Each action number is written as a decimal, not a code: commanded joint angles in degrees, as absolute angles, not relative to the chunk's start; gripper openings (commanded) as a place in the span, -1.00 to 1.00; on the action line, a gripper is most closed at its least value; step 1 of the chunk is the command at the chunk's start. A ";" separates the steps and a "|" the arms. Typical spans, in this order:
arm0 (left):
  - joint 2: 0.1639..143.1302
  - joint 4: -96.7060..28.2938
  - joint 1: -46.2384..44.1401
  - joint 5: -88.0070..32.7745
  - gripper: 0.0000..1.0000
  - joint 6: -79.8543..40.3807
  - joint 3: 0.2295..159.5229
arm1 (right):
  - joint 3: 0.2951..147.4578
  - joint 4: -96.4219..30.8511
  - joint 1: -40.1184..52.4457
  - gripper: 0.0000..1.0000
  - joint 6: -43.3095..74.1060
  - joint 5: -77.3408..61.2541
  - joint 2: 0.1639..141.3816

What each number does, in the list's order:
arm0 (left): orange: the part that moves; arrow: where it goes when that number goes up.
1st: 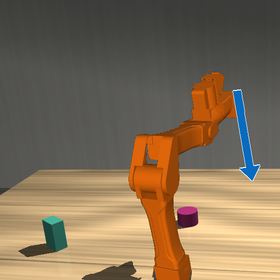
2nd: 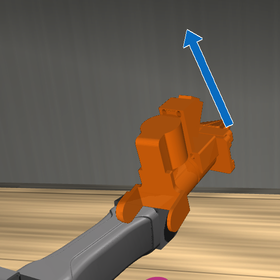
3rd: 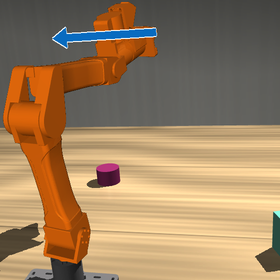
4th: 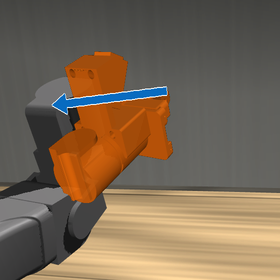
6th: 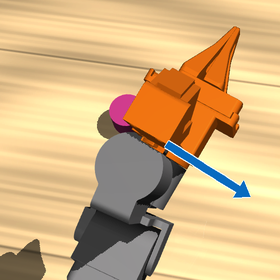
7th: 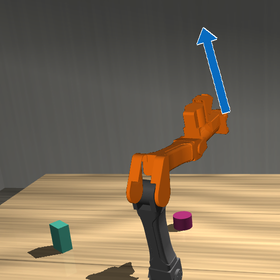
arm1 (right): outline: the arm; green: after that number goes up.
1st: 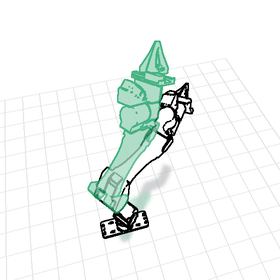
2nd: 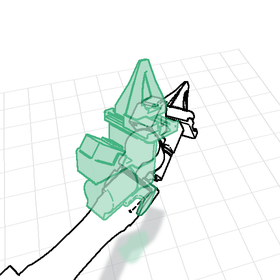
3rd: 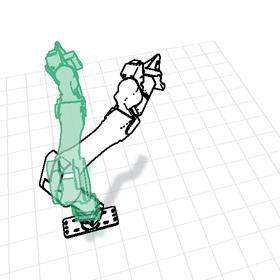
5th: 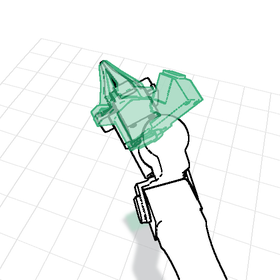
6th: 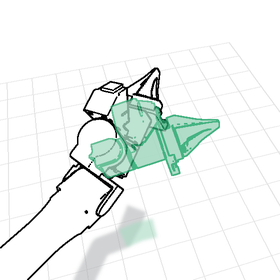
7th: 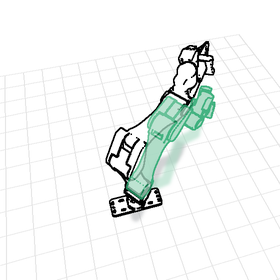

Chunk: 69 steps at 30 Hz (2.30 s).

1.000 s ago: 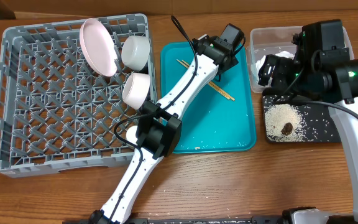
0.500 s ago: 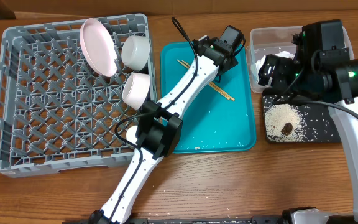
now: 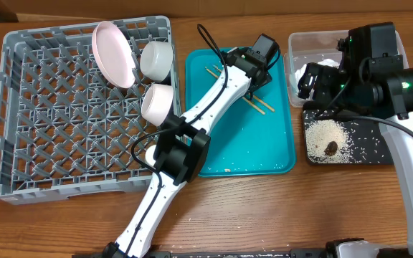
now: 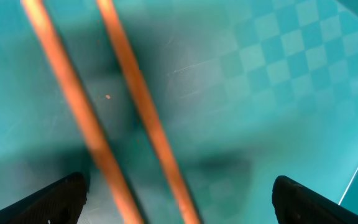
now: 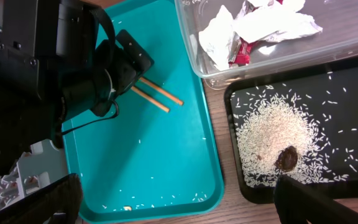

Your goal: Sort waste into correct bins and load items into the dishwasher

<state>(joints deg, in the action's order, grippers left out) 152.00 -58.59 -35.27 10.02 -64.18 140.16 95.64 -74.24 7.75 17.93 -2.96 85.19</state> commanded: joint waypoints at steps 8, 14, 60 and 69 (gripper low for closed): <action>155.37 -61.91 -35.27 5.04 0.89 -62.28 136.81 | 96.73 -74.04 7.77 1.00 17.63 -2.61 84.93; 154.61 -65.01 -33.98 4.91 1.00 -58.74 137.75 | 96.71 -74.04 7.77 1.00 17.63 -2.61 84.93; 150.65 -72.20 -32.32 2.92 0.36 -65.47 133.84 | 96.73 -74.02 7.77 1.00 17.63 -2.61 84.93; 150.65 -72.47 -32.64 3.36 -0.92 -58.15 133.45 | 96.73 -74.04 7.77 1.00 17.63 -2.61 84.93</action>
<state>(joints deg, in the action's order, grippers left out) 148.99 -72.27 -32.53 4.49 -61.95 135.72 95.64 -74.30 7.77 17.98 -2.96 85.19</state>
